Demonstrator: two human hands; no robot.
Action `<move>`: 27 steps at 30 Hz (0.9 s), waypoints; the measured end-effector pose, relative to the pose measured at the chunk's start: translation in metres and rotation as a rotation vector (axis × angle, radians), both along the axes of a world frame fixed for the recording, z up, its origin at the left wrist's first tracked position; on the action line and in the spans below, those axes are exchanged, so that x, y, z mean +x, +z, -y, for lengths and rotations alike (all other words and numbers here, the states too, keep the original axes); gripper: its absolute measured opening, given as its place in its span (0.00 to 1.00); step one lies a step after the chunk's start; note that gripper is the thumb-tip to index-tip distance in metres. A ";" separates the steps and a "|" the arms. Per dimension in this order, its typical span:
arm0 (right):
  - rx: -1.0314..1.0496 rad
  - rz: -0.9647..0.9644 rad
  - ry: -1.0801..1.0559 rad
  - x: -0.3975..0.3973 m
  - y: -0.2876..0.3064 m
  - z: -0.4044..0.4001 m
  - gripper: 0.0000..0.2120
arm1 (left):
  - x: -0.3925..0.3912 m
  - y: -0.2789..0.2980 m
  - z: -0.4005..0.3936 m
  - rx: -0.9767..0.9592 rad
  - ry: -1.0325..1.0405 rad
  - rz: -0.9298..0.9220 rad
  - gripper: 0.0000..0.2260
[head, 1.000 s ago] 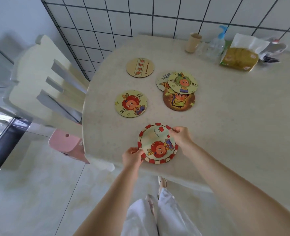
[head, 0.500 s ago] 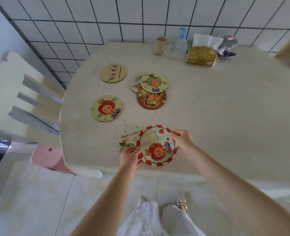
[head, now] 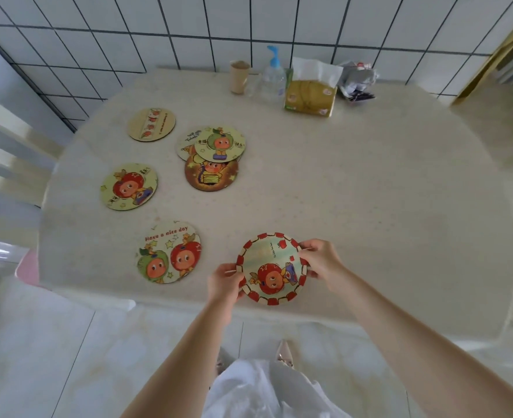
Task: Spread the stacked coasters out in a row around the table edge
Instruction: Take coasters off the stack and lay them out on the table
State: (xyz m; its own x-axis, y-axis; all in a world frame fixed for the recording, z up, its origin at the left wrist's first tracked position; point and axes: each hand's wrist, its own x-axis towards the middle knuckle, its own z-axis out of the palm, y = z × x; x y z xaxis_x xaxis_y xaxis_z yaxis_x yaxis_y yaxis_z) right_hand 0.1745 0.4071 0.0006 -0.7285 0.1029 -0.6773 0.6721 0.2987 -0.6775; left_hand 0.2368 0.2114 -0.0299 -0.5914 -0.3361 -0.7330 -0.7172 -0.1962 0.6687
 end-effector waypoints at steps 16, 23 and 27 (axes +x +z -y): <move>-0.124 0.070 0.117 -0.010 -0.016 0.005 0.10 | -0.001 0.004 -0.004 -0.207 0.042 0.033 0.13; -0.029 0.082 0.187 -0.020 -0.023 0.003 0.08 | -0.003 -0.001 0.003 -0.282 0.005 0.055 0.16; 0.042 0.084 0.260 -0.035 -0.021 0.001 0.08 | -0.009 0.000 0.006 -0.306 -0.045 0.064 0.17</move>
State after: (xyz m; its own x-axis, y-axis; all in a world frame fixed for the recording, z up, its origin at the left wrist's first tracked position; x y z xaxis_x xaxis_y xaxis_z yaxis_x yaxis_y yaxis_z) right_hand 0.1396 0.4059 -0.0203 -0.6753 -0.0504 -0.7358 0.6229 0.4952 -0.6056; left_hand 0.2275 0.2054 -0.0294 -0.5666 -0.5212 -0.6382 -0.7634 0.0405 0.6447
